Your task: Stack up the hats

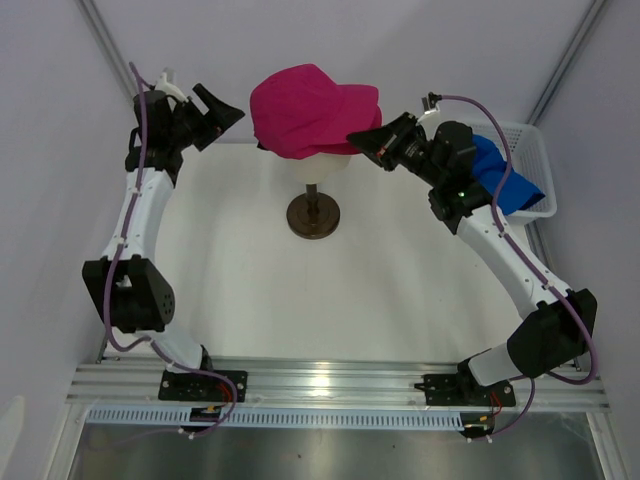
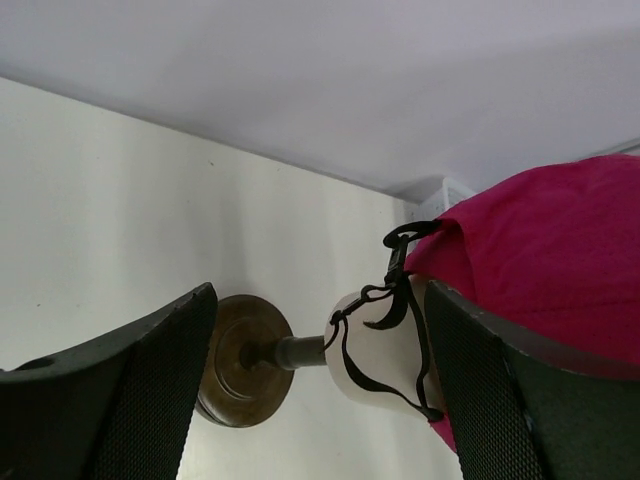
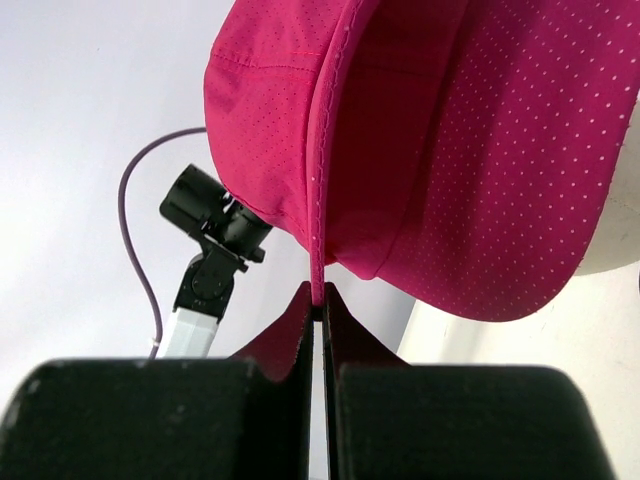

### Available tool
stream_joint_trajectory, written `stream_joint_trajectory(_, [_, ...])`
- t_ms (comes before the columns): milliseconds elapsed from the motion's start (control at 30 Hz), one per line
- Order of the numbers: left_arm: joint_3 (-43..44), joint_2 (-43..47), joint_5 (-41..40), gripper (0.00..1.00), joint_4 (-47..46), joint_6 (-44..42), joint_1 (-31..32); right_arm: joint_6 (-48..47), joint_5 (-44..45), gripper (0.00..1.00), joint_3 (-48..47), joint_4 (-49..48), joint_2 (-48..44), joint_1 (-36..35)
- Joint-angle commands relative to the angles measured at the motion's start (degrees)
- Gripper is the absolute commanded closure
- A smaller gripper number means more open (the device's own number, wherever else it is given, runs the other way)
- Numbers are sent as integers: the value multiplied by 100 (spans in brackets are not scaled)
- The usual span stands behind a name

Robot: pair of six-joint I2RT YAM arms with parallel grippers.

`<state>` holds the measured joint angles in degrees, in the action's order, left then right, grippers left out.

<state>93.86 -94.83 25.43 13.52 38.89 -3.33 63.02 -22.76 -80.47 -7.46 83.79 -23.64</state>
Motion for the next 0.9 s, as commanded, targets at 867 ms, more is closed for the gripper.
stream_joint_trajectory(867, [493,-704,-1032,29,1707,-1279,773,-317,-132,100,198,386,-117,211])
